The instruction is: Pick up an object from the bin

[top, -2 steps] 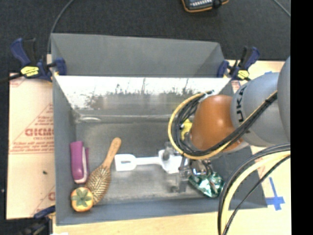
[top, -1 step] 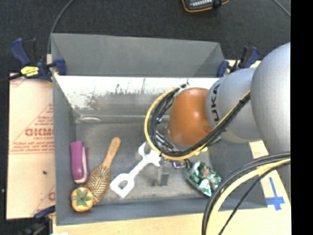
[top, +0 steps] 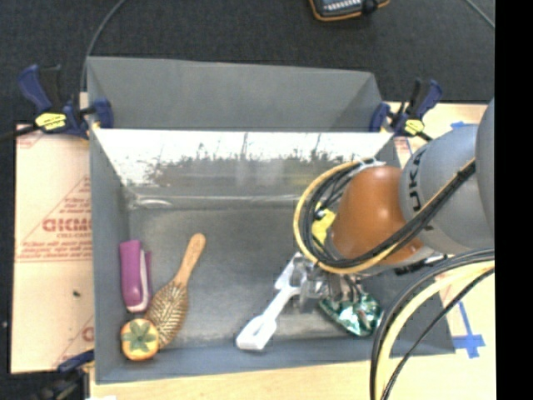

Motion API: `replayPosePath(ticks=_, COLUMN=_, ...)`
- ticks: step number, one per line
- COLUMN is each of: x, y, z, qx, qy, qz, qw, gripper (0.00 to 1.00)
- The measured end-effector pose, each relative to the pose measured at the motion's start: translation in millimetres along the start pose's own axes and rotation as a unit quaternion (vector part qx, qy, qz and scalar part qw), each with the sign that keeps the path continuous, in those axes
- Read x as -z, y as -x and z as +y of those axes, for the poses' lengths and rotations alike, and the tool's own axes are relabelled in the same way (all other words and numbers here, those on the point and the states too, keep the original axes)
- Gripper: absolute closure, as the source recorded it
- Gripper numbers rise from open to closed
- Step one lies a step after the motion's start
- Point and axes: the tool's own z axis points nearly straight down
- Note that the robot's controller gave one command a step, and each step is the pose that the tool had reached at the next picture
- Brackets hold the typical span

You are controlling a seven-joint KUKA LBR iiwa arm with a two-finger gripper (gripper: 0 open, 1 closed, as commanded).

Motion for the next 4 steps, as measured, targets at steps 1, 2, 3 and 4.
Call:
replayPosePath(ticks=1, x=0, y=0.0, z=0, qx=0.0, qy=0.0, qz=0.0, qw=1.0, gripper=1.0)
replayPosePath(ticks=2, x=19, y=-4.0, z=0, qx=0.001, qy=0.0, qz=0.0077, qw=1.0, gripper=1.0)
replayPosePath(ticks=3, x=46, y=-0.9, z=0, qx=0.001, qy=0.0, qz=0.0029, qw=1.0, gripper=1.0)
replayPosePath(ticks=4, x=64, y=0.2, z=-1, qx=0.001, qy=0.0, qz=0.0043, qw=1.0, gripper=1.0)
